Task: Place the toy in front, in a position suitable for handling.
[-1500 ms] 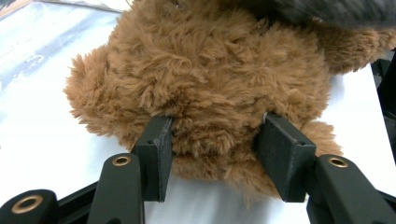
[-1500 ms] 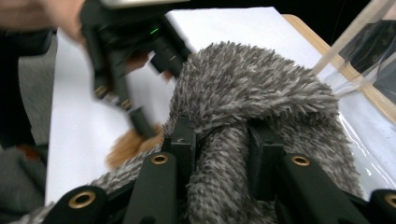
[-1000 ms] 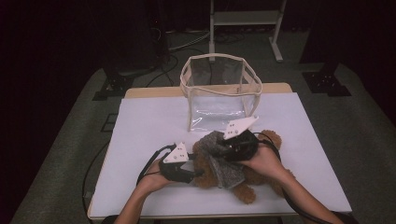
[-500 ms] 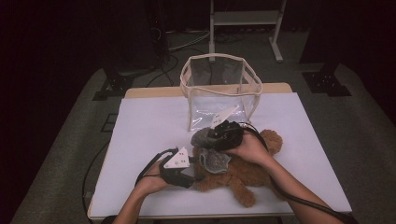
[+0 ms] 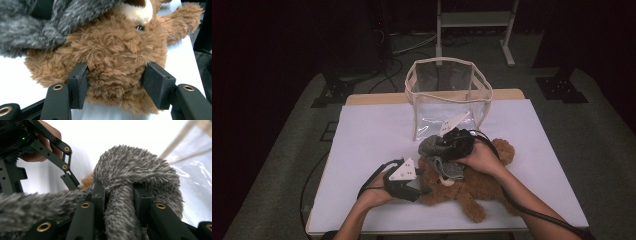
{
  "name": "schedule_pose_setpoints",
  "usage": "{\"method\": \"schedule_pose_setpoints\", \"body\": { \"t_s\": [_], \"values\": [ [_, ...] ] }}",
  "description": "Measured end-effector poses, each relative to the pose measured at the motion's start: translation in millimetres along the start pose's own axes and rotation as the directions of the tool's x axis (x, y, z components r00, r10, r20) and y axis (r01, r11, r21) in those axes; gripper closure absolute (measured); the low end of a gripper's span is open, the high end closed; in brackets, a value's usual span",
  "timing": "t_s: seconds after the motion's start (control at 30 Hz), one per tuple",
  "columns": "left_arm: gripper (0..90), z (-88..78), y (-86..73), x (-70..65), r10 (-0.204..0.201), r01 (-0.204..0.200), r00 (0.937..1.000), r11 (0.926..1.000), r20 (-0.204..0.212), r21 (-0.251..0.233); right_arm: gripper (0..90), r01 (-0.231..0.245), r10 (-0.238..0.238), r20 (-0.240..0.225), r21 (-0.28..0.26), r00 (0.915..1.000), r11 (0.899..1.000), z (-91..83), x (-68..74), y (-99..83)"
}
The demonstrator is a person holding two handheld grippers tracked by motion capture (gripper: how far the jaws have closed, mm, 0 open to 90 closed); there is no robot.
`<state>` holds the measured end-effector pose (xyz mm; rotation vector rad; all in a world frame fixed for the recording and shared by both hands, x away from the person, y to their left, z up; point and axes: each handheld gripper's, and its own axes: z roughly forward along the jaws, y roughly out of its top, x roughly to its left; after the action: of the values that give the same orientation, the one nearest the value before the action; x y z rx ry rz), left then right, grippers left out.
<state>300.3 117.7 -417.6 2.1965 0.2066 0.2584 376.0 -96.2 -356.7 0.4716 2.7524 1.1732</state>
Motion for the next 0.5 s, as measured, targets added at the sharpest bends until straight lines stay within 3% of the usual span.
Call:
{"method": "schedule_pose_setpoints", "body": {
  "t_s": [0.1,0.23,0.5],
  "values": [
    [40.9,-0.2,-1.3,0.6,-0.017,0.017,0.9998,0.9997,0.005,-0.015,67.7,-0.009,0.009,-0.001,-0.004,1.0,1.0,-0.9,-1.7,-2.5],
    [41.4,-1.5,0.2,0.9,-0.005,0.005,1.0,0.9999,0.002,-0.012,67.7,-0.044,0.044,0.01,-0.008,0.999,0.999,-19.2,-8.7,-18.0],
    [41.4,-1.4,-0.1,3.4,-0.017,0.017,0.9999,0.9997,0.0,-0.018,67.8,-0.078,0.077,0.04,0.015,0.9962,0.997,-51.5,-8.8,-43.2]
  ]
}}
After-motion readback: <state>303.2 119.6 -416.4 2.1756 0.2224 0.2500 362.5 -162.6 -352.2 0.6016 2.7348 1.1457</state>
